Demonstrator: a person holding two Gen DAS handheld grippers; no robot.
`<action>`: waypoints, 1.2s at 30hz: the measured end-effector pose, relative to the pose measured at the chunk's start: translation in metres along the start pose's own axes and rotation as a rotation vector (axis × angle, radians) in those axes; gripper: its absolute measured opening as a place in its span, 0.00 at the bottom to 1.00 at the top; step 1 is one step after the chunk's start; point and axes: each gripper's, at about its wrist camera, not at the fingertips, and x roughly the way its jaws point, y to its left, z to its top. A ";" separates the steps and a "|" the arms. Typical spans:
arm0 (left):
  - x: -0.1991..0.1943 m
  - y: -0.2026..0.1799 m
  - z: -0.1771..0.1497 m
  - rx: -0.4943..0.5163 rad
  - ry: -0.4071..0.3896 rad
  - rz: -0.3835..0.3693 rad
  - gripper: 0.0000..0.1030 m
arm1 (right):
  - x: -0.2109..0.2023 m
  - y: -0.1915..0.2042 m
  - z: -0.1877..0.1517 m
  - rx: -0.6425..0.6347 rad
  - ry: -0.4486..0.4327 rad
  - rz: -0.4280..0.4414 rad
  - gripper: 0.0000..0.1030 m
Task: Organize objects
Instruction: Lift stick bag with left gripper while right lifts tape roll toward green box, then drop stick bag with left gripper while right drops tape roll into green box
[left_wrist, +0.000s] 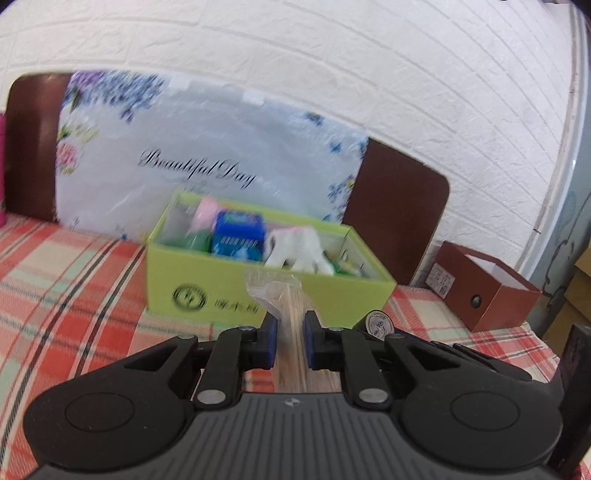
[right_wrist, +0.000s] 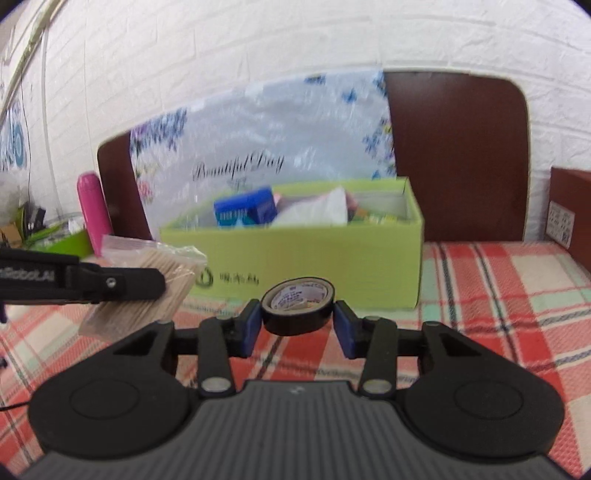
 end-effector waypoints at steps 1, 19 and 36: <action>0.001 -0.003 0.006 0.011 -0.010 -0.009 0.14 | -0.004 -0.002 0.005 0.004 -0.022 0.001 0.40; 0.090 -0.022 0.091 0.027 -0.072 -0.099 0.14 | 0.069 -0.035 0.071 -0.209 -0.137 -0.079 0.41; 0.095 -0.003 0.062 0.112 -0.116 -0.003 0.78 | 0.093 -0.036 0.042 -0.234 -0.135 -0.099 1.00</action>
